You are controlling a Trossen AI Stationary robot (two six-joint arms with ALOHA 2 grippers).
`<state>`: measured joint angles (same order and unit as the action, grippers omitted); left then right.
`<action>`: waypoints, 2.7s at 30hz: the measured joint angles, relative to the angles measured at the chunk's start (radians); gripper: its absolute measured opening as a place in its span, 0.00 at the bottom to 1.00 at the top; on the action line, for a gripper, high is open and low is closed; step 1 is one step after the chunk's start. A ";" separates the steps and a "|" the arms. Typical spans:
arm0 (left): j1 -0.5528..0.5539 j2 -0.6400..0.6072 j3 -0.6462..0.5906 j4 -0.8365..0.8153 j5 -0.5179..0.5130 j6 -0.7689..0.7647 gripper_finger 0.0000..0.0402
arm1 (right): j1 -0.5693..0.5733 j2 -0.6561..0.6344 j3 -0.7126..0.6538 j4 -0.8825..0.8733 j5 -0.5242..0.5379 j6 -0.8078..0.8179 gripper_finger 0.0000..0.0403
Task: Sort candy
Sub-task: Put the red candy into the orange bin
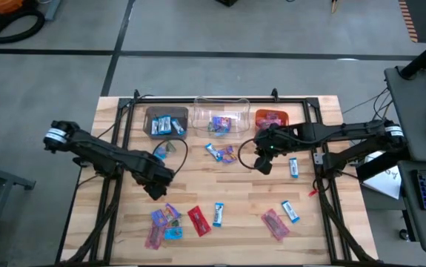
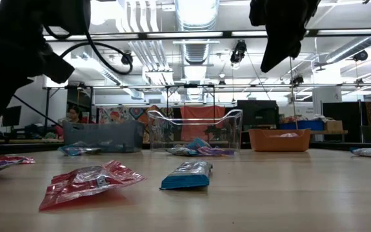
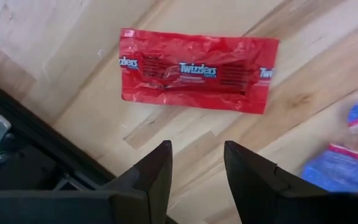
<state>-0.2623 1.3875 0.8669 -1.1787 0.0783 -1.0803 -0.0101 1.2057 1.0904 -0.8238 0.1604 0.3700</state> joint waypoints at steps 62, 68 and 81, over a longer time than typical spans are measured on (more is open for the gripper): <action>-0.103 0.225 -0.039 0.206 -0.211 -0.705 0.44 | 0.002 -0.001 -0.160 0.106 -0.002 -0.095 0.23; -0.102 0.235 -0.048 0.236 -0.216 -0.669 0.30 | 0.017 -0.001 -0.160 0.108 -0.002 -0.093 0.21; -0.103 0.213 -0.045 0.250 -0.242 -0.574 0.01 | 0.026 -0.001 -0.160 0.142 -0.002 -0.125 0.22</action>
<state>-0.3649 1.6006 0.8215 -0.9291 -0.1637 -1.6538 0.0158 1.2045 0.9304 -0.6815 0.1585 0.2452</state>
